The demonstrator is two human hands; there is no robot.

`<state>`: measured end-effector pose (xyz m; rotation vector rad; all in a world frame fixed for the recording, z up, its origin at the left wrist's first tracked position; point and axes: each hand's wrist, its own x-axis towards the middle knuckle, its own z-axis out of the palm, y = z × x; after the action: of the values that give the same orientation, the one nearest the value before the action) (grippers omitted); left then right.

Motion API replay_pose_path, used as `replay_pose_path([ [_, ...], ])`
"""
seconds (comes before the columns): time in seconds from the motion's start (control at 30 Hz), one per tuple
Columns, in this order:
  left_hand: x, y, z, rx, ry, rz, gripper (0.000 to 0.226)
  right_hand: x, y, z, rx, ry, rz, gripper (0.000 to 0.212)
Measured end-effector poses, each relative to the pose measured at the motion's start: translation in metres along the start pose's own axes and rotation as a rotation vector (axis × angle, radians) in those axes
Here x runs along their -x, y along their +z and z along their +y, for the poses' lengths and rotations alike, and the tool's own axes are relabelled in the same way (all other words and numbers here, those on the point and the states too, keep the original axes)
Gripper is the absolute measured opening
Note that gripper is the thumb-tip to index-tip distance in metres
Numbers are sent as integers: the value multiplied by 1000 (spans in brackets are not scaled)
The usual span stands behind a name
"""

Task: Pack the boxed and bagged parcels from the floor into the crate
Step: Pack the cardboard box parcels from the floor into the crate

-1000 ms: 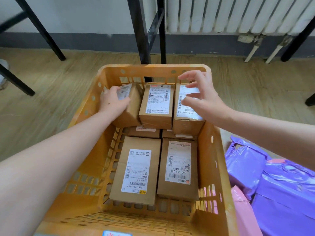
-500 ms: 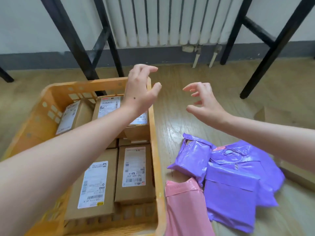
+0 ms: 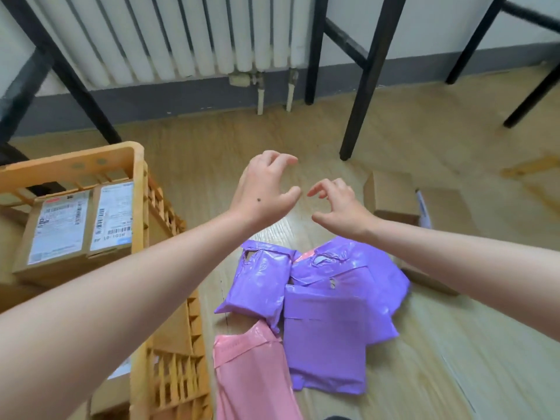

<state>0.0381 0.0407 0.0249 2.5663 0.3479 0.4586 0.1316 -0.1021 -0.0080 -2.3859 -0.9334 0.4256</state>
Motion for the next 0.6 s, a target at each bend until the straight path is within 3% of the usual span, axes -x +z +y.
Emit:
replay_pose_path([
  [0.3,-28,63,31,39,-45,-137,46,15,-28,77,41,139,2,39],
  [0.5,-26,97,29,-3,-80,-252,46,21,-34,127,92,324,-92,45],
  [0.6,-26,108,26,13,-102,-264,45,11,-34,149,142,458,-58,50],
])
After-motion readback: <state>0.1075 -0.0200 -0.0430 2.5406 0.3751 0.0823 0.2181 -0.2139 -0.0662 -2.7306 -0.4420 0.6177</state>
